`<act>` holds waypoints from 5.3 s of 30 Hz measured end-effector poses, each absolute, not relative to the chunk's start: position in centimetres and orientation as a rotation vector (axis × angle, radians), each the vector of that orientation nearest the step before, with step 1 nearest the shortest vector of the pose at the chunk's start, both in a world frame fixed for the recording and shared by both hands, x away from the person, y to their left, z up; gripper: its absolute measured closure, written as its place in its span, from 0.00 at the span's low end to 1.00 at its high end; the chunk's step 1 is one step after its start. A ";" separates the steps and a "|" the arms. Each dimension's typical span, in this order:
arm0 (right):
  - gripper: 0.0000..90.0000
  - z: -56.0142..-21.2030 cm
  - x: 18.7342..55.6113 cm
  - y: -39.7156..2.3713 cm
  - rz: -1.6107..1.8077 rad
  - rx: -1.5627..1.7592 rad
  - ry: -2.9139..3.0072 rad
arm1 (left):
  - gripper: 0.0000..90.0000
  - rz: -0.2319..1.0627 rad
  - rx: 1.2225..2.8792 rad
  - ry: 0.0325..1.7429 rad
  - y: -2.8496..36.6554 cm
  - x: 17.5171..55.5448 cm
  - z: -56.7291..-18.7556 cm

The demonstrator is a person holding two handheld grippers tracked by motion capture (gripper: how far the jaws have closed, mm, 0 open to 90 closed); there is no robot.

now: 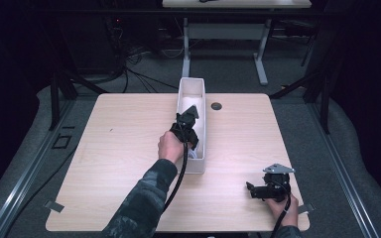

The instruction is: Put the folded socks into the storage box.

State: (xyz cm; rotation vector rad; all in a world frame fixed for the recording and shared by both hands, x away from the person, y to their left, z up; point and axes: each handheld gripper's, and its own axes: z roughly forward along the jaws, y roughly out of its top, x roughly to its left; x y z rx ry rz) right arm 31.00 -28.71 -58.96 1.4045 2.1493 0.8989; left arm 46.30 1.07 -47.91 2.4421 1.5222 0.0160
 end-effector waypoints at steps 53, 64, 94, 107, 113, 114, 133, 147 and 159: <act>0.00 -59.0 31.0 -28.7 0.896 1.404 2.149 | 0.01 0.049 2.467 1.391 2.3 44.8 -43.7; 0.00 -59.0 31.0 -28.7 0.896 1.405 2.148 | 0.00 0.052 2.454 1.355 3.6 44.2 -42.6; 0.00 -59.0 31.1 -28.7 0.899 1.404 2.148 | 0.00 0.078 2.353 1.374 13.2 41.4 -42.5; 0.01 -59.0 31.1 -28.7 0.899 1.405 2.146 | 0.00 0.125 2.299 1.392 17.8 38.9 -43.7; 0.01 -59.0 31.1 -28.7 0.898 1.405 2.145 | 0.00 0.138 2.275 1.411 19.2 37.9 -44.8; 0.01 -59.0 31.1 -28.7 0.898 1.406 2.145 | 0.00 0.140 2.268 1.417 19.5 37.7 -45.0; 0.01 -59.0 31.1 -28.7 0.899 1.405 2.145 | 0.00 0.142 2.149 1.553 25.3 35.2 -52.2; 0.01 -59.0 31.1 -28.7 0.899 1.405 2.145 | 0.00 0.320 2.066 1.574 27.4 33.6 -56.2; 0.01 -59.0 31.1 -28.7 0.899 1.405 2.145 | 0.00 0.506 1.990 1.539 28.4 32.4 -58.3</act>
